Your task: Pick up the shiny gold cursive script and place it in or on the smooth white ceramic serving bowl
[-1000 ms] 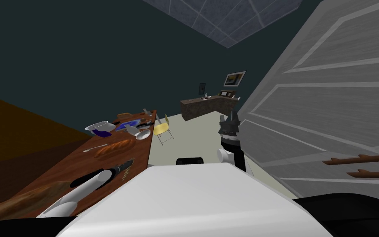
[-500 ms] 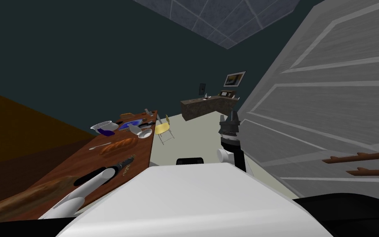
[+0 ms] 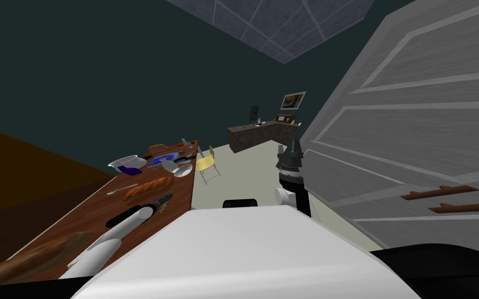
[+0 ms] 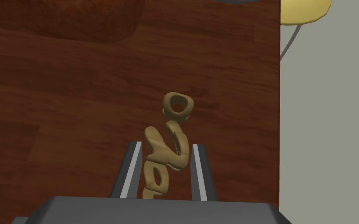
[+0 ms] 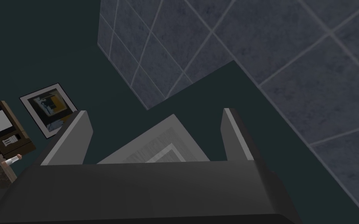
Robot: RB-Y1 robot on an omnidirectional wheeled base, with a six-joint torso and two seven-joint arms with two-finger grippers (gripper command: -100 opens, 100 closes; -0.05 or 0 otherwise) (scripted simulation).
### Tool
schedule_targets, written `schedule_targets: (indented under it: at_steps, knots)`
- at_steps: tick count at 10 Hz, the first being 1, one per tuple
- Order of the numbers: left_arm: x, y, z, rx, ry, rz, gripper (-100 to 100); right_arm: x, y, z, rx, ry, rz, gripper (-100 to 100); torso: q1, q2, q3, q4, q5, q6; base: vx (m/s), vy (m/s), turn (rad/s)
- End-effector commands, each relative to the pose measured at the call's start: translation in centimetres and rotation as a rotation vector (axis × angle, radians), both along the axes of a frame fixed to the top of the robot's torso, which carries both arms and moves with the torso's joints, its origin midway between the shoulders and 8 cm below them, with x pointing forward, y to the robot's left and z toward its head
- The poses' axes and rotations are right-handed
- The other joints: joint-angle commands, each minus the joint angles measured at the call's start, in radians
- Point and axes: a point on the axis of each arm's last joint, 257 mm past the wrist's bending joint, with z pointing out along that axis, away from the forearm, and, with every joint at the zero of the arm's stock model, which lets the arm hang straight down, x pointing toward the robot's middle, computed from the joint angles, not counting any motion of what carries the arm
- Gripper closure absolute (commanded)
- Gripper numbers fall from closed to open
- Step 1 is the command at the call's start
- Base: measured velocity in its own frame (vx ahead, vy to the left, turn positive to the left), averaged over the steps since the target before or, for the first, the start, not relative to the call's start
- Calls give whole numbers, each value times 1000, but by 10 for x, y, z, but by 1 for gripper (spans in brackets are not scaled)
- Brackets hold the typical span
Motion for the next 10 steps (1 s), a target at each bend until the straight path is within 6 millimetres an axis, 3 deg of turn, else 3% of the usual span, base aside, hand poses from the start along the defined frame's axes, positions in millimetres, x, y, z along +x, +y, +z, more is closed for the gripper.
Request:
schedule_targets:
  at_steps: [1, 2, 4, 6, 7, 10]
  knots:
    - [14, -1, 6, 28, -33, -10, 100, 0, 0, 0, 0, 0, 0, 0, 0, 0, 0, 0, 0, 0, 34, 93, -82]
    - [23, -3, 9, 45, -55, -15, 100, 0, 0, 0, 0, 0, 0, 0, 2, -1, 0, 0, 0, 1, 58, 113, -112]
    - [23, -3, 9, 45, -55, -15, 100, 0, 0, 0, 0, 0, 0, 0, 2, -1, -1, 0, 0, 0, 25, 71, -29]
    - [51, -7, 21, 97, -122, -28, 100, 0, 0, 0, 0, 0, 0, 0, 2, 0, 0, 1, 0, 2, 39, 140, -127]
    - [51, -7, 21, 97, -122, -28, 100, 0, 0, 0, 0, 0, 0, 0, 5, -2, -1, 1, 0, 2, 48, 113, -72]
    - [78, -13, 35, 147, -187, -38, 100, 0, 0, 0, 0, 0, 0, 0, 2, -1, 0, 0, 0, 1, 35, 102, -80]
